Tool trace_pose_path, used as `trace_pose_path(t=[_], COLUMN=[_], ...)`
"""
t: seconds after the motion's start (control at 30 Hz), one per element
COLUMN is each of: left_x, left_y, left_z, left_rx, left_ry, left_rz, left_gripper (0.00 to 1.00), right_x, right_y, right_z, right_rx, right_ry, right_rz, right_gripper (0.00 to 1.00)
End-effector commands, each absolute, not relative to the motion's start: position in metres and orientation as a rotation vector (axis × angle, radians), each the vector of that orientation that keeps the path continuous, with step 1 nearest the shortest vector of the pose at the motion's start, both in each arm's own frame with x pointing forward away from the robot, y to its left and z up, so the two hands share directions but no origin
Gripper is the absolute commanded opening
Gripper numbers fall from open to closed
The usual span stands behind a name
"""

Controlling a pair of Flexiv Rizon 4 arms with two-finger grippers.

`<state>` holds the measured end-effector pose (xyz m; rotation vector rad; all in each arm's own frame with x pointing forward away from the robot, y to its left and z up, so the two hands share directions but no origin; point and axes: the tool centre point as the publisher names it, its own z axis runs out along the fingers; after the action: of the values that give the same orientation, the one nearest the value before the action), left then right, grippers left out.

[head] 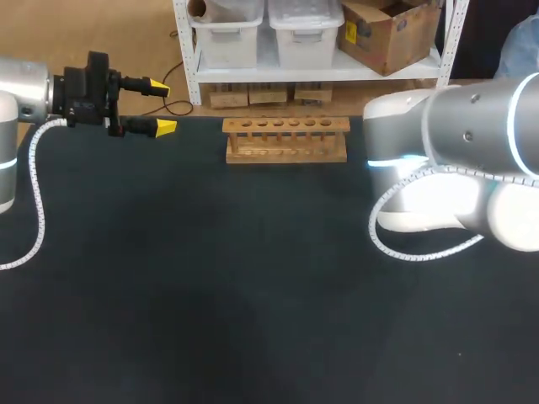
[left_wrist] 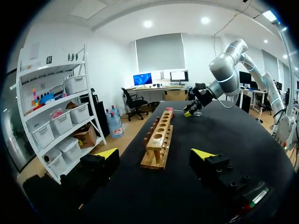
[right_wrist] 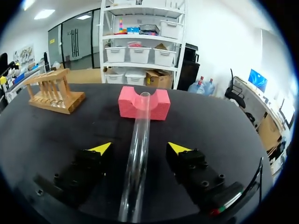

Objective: Grasp the test tube, adjust it, and insert it.

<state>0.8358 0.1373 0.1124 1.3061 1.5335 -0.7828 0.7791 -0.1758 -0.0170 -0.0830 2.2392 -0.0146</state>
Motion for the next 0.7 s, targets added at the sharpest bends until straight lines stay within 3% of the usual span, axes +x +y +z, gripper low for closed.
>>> trace_pose_path(t=[0.03,0.17,0.47,0.7], left_x=[0.8351,0.8351,0.8351,0.8351], left_y=[0.1378,0.1378,0.1378,0.1378], left_z=[0.1118,0.1118,0.1118,0.1118], left_rx=[1.305,1.305,1.305,1.305], left_ry=[1.53,1.53,1.53,1.53], left_rz=[-0.782,-0.782,-0.782,-0.782], left_gripper=[1.0,1.0,1.0,1.0], right_x=[0.7849,0.7864,0.7881,0.7898], right_y=[-0.1797,-0.1802,-0.1806,-0.178], right_z=[-0.0141,-0.0157,-0.0176,-0.0183], right_rx=[-0.073,-0.059,-0.055,-0.062], right_ry=[2.337,2.348,2.354,2.355], right_rz=[0.021,0.054,0.079,0.088], right_gripper=[0.76,0.76,0.65,0.63])
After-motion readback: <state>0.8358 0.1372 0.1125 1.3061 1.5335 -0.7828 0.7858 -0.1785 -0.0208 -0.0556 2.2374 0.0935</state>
